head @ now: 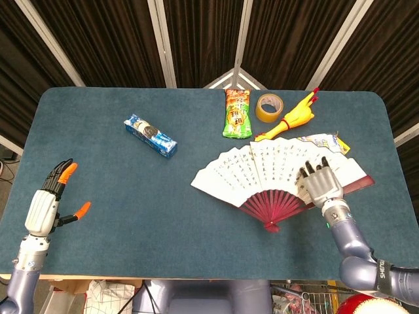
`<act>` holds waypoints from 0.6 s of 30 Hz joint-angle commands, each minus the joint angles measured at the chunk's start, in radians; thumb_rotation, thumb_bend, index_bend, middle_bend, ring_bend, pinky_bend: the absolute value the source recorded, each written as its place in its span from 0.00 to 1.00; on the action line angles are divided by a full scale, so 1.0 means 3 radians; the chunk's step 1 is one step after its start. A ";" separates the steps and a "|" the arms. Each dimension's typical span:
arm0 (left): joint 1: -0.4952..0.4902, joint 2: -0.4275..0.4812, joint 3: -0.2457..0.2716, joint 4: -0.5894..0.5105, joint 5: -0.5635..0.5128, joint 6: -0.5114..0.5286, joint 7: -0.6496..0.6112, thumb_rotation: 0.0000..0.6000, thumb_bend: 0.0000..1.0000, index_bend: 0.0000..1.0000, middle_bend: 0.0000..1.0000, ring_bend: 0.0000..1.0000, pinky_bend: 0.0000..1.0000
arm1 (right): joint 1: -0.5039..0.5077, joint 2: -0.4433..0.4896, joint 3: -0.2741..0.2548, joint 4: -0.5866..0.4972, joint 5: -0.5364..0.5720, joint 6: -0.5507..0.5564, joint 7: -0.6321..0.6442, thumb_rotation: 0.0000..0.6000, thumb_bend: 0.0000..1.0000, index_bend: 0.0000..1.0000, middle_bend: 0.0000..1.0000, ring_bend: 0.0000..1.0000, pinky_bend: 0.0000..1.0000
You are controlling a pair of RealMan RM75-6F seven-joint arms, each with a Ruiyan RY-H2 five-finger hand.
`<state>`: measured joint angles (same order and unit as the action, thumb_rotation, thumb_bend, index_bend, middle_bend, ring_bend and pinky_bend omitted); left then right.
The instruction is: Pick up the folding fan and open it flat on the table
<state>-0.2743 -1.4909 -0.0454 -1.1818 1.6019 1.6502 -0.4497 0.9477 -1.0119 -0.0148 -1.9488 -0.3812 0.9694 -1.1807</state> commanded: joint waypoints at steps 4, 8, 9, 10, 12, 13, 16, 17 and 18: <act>0.0019 0.0025 -0.0001 -0.0032 0.0012 0.0006 -0.0010 1.00 0.38 0.07 0.00 0.00 0.10 | -0.0574 0.0828 0.0704 -0.0401 -0.0369 -0.1058 0.1971 1.00 0.34 0.00 0.00 0.21 0.07; 0.0025 0.0028 0.0002 -0.0046 0.0021 -0.0004 0.0016 1.00 0.38 0.07 0.00 0.00 0.10 | -0.0846 0.1228 0.0985 -0.0426 -0.0643 -0.1555 0.2681 1.00 0.34 0.00 0.00 0.21 0.07; 0.0026 0.0026 0.0004 -0.0046 0.0022 -0.0013 0.0033 1.00 0.38 0.07 0.00 0.00 0.10 | -0.0929 0.1346 0.1118 -0.0413 -0.0748 -0.1737 0.2925 1.00 0.34 0.00 0.00 0.21 0.07; 0.0026 0.0025 0.0004 -0.0046 0.0022 -0.0016 0.0038 1.00 0.38 0.07 0.00 0.00 0.10 | -0.0955 0.1384 0.1163 -0.0407 -0.0780 -0.1795 0.3002 1.00 0.34 0.00 0.00 0.21 0.07; 0.0031 0.0024 0.0007 -0.0051 0.0018 -0.0029 0.0054 1.00 0.38 0.07 0.00 0.00 0.10 | -0.1039 0.1524 0.1343 -0.0367 -0.0912 -0.2004 0.3266 1.00 0.34 0.00 0.00 0.21 0.07; 0.0033 0.0025 0.0007 -0.0052 0.0017 -0.0031 0.0059 1.00 0.38 0.07 0.00 0.00 0.10 | -0.1056 0.1555 0.1380 -0.0354 -0.0952 -0.2048 0.3310 1.00 0.34 0.00 0.00 0.21 0.07; 0.0044 0.0030 0.0000 -0.0057 0.0007 -0.0033 0.0082 1.00 0.38 0.07 0.00 0.00 0.10 | -0.1095 0.1721 0.1478 -0.0270 -0.1172 -0.2313 0.3421 1.00 0.34 0.00 0.00 0.21 0.07; 0.0048 0.0032 -0.0003 -0.0060 0.0005 -0.0032 0.0085 1.00 0.38 0.07 0.00 0.00 0.10 | -0.1084 0.1767 0.1477 -0.0243 -0.1221 -0.2402 0.3431 1.00 0.34 0.00 0.00 0.21 0.07; 0.0051 0.0033 -0.0006 -0.0062 0.0002 -0.0031 0.0089 1.00 0.38 0.07 0.00 0.00 0.10 | -0.1063 0.1803 0.1468 -0.0216 -0.1264 -0.2475 0.3429 1.00 0.34 0.00 0.00 0.21 0.07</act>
<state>-0.2591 -1.4810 -0.0471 -1.2004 1.6027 1.6406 -0.4229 0.6460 -0.5138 0.4097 -2.0339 -0.7081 0.2888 -0.1781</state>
